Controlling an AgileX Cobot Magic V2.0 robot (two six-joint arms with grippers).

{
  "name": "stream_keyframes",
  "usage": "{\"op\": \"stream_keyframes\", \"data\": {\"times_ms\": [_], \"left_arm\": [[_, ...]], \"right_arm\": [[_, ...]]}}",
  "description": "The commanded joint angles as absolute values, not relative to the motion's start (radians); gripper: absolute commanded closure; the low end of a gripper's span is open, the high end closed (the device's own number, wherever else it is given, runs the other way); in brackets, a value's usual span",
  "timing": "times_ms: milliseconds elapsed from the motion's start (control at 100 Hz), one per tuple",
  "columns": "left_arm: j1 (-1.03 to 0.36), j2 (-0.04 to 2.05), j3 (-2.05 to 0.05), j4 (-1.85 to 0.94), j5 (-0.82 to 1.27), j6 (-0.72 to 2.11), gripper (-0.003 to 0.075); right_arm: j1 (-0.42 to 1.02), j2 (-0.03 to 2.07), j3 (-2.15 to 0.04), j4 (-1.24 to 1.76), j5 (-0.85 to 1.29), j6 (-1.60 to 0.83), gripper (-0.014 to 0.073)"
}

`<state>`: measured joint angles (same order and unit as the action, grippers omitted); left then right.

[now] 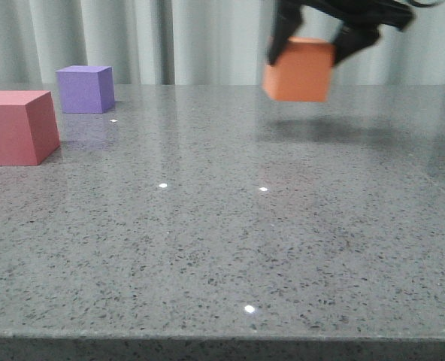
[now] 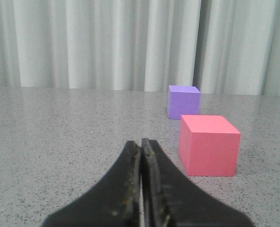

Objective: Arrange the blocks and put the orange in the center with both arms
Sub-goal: 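Lift the orange cube and carry it toward the purple cube, then set the orange cube down, open the right gripper and lift away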

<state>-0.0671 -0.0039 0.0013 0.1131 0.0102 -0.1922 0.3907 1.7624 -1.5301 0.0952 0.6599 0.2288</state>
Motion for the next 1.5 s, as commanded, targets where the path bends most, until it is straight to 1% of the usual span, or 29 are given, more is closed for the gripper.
{"op": "stream_keyframes", "data": {"times_ms": [0, 210, 330, 620, 690, 740, 790, 850, 910, 1000, 1280, 1490], "left_arm": [[-0.064, -0.04, 0.046, 0.103, -0.067, -0.197, 0.0741], [-0.064, -0.04, 0.046, 0.103, -0.067, -0.197, 0.0741], [-0.064, -0.04, 0.046, 0.103, -0.067, -0.197, 0.0741], [-0.064, -0.04, 0.046, 0.103, -0.067, -0.197, 0.0741], [-0.064, -0.04, 0.046, 0.103, -0.067, -0.197, 0.0741], [-0.064, -0.04, 0.046, 0.103, -0.067, -0.197, 0.0741], [-0.064, -0.04, 0.046, 0.103, -0.067, -0.197, 0.0741], [-0.064, -0.04, 0.046, 0.103, -0.067, -0.197, 0.0741], [-0.064, -0.04, 0.046, 0.103, -0.067, -0.197, 0.0741], [-0.064, -0.04, 0.046, 0.103, -0.067, -0.197, 0.0741], [-0.064, -0.04, 0.046, 0.103, -0.067, -0.197, 0.0741], [-0.064, -0.04, 0.046, 0.103, -0.067, -0.197, 0.0741]], "right_arm": [[0.441, 1.755, -1.624, 0.062, 0.627, 0.305, 0.0286], [0.57, 1.909, -1.859, -0.061, 0.708, 0.422, 0.0286], [0.608, 1.989, -1.966, -0.102, 0.767, 0.451, 0.0286], [0.612, 2.057, -1.99, -0.097, 0.787, 0.469, 0.0272], [0.612, 2.06, -1.99, -0.095, 0.79, 0.469, 0.0203], [0.612, 2.062, -1.99, -0.095, 0.791, 0.469, 0.0124], [0.612, 2.062, -1.99, -0.095, 0.793, 0.469, 0.002], [0.612, 2.062, -1.99, -0.095, 0.795, 0.469, -0.0075], [0.612, 2.061, -1.99, -0.095, 0.796, 0.469, -0.0051], [0.612, 2.056, -2.004, -0.095, 0.81, 0.469, -0.0041], [0.595, 1.967, -2.046, -0.105, 0.891, 0.377, -0.0041], [0.528, 1.873, -2.04, -0.105, 0.924, 0.284, -0.0041]]}}
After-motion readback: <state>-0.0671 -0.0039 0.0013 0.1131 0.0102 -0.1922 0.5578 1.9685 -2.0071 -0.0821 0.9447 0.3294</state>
